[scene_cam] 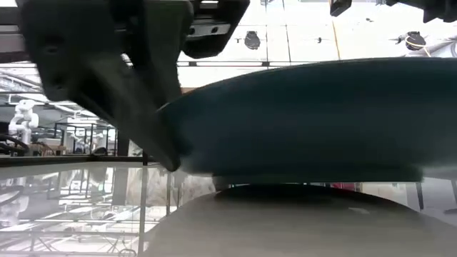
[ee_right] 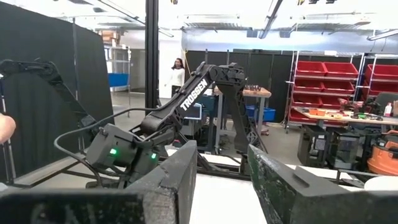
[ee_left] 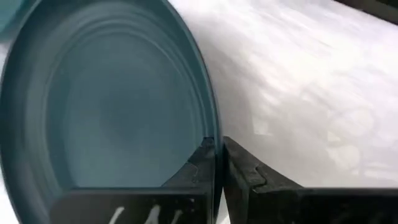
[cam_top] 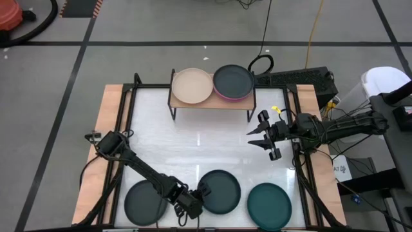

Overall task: Place and stack plates onto a shelf
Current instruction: Stack the dark green plate on top of the brown plate on the shelf, then stack the green plate on top of the dark green plate on the shelf

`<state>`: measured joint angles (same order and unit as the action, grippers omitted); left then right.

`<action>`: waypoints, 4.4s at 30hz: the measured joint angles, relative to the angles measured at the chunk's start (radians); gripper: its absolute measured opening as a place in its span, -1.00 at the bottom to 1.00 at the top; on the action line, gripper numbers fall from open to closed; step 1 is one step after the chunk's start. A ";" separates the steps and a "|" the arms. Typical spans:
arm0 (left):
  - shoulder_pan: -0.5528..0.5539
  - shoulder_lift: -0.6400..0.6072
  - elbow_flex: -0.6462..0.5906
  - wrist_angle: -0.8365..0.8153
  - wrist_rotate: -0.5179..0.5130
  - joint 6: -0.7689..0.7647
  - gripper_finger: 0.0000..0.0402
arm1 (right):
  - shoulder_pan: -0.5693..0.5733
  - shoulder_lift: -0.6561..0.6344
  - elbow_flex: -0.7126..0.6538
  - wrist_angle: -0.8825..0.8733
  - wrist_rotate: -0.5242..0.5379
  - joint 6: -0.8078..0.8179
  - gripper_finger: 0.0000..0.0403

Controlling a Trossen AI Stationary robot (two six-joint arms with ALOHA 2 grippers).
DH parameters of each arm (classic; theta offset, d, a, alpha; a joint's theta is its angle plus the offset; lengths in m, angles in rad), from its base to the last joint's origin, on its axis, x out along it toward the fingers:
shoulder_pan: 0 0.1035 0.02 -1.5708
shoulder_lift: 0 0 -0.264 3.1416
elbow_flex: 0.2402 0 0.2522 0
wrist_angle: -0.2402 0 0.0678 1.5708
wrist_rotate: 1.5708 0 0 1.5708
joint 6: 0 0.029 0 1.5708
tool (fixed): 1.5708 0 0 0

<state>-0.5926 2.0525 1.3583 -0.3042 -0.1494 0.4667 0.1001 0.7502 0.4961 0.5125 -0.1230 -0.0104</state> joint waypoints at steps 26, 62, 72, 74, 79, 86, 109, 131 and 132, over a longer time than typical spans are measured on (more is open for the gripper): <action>0.305 -0.518 -0.005 -0.450 -0.298 0.194 -0.94 | 0.000 0.000 0.000 -0.064 0.075 -0.004 -0.38; 1.013 -0.583 -0.003 -0.501 0.114 0.354 -0.88 | 0.000 0.001 0.000 -0.122 0.201 -0.019 -0.38; 1.017 -0.544 -0.004 -0.502 0.072 0.304 -0.57 | 0.000 0.001 0.000 -0.123 0.201 -0.020 -0.38; 1.018 -0.544 -0.004 -0.498 0.069 0.291 -0.49 | 0.000 0.001 0.000 -0.124 0.201 -0.020 -0.38; 1.014 -0.564 -0.003 -0.499 0.050 0.264 -0.37 | 0.000 0.001 0.000 -0.125 0.201 -0.020 -0.38; 0.992 -0.599 -0.002 -0.499 0.030 0.234 -0.34 | 0.000 0.001 0.000 -0.126 0.201 0.000 -0.38; 0.822 -0.990 -0.138 -0.378 0.051 -0.193 -0.35 | 0.000 0.001 0.001 -0.169 0.198 0.060 -0.38; 0.629 -1.140 -0.995 1.064 0.043 -0.420 -0.35 | 0.050 0.315 0.148 -0.895 -0.275 0.231 -0.38; 0.628 -1.140 -0.995 1.068 0.042 -0.420 -0.35 | 0.069 0.341 0.140 -0.892 -0.296 0.248 -0.38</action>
<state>0.0350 0.9123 0.3636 0.7637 -0.1070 0.0466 0.1696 1.0915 0.6357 -0.3800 -0.4189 0.2377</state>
